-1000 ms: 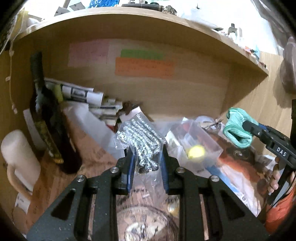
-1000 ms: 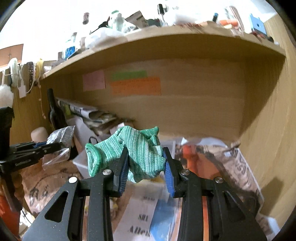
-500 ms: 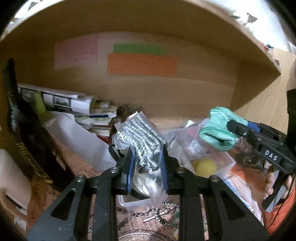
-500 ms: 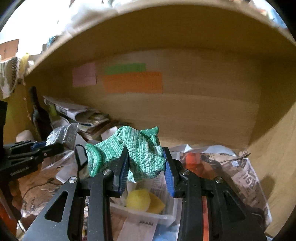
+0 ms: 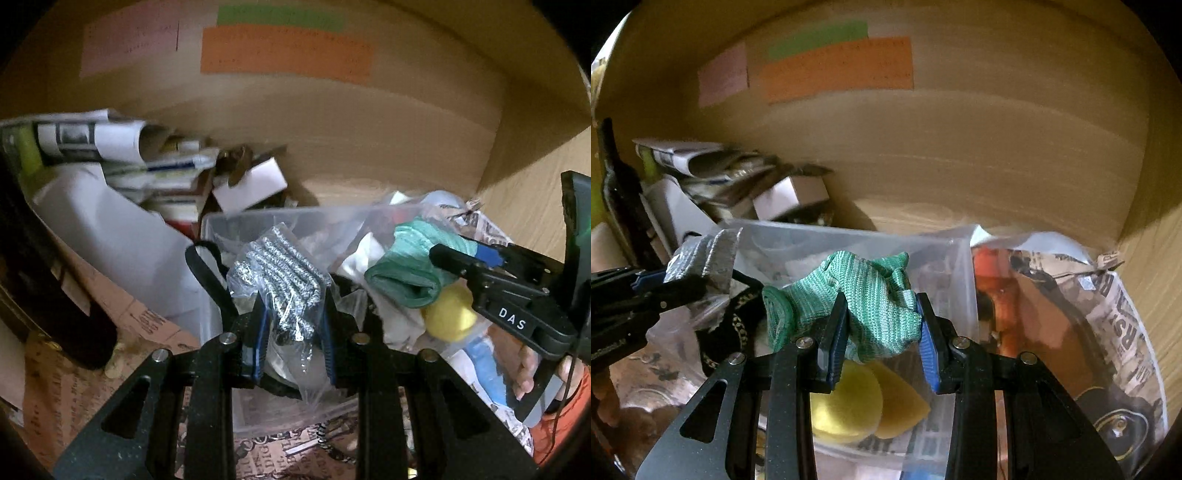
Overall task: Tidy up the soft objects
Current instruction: 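Drop scrubber into box with left tool while right drops green glove, then grasp beaded bracelet with left tool while right grasps floral scrunchie, then drop bracelet into box with left tool while right drops scrunchie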
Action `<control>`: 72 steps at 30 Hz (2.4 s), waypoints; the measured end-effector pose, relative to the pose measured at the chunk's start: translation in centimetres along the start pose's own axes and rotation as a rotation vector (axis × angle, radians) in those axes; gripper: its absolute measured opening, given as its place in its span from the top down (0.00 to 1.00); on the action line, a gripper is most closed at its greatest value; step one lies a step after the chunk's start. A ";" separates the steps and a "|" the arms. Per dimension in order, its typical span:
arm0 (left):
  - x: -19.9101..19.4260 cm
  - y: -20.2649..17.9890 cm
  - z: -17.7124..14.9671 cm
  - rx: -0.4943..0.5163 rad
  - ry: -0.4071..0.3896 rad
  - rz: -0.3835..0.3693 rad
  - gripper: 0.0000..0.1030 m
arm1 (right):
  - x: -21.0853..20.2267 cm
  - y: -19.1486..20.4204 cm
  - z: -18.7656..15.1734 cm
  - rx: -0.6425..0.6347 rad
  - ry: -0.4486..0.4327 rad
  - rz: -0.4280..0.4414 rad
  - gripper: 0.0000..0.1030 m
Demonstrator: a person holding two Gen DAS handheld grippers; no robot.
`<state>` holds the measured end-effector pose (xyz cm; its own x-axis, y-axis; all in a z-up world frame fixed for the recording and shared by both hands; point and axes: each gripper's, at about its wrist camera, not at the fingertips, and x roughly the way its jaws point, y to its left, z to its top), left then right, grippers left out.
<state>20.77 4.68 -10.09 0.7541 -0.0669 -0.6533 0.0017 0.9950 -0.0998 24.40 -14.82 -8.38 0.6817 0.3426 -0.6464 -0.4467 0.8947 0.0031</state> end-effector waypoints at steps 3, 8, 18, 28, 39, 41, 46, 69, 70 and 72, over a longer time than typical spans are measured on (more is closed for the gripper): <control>0.6 0.1 -0.5 -0.002 0.017 -0.003 0.75 | 0.2 0.2 0.0 -0.006 0.014 0.006 0.66; 0.5 -0.1 -1.1 0.009 0.026 0.003 0.71 | 0.2 0.4 0.1 -0.014 0.028 0.001 0.60; -3.6 -0.5 -1.6 0.017 -0.058 -0.001 0.41 | -3.7 0.9 0.7 -0.023 -0.081 0.000 0.25; -8.7 -1.3 -2.4 0.039 -0.173 0.017 0.06 | -9.3 2.5 -0.5 -0.035 -0.187 0.051 0.16; -6.0 -0.5 -6.6 0.037 -0.021 0.036 0.04 | -7.9 3.1 -5.4 0.021 -0.042 0.124 0.15; -4.7 -0.2 -7.4 0.021 0.024 0.033 0.04 | -7.0 3.4 -6.4 0.018 0.007 0.142 0.15; -2.9 -0.2 -8.7 0.021 0.082 0.028 0.18 | -5.1 4.4 -8.1 -0.009 0.106 0.177 0.16; -0.4 -0.9 -9.2 0.026 0.157 -0.073 0.95 | -4.9 4.2 -8.8 -0.003 0.126 0.173 0.88; -0.8 -0.9 -9.3 0.022 0.149 -0.074 0.95 | -5.2 4.0 -8.7 -0.002 0.119 0.169 0.88; -1.6 -0.9 -9.4 0.018 0.133 -0.076 0.95 | -6.1 3.6 -8.5 0.004 0.097 0.159 0.88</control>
<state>13.37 3.23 -16.04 0.6577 -0.1497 -0.7383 0.0679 0.9878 -0.1398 13.73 -16.14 -10.93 0.5435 0.4505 -0.7083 -0.5419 0.8327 0.1139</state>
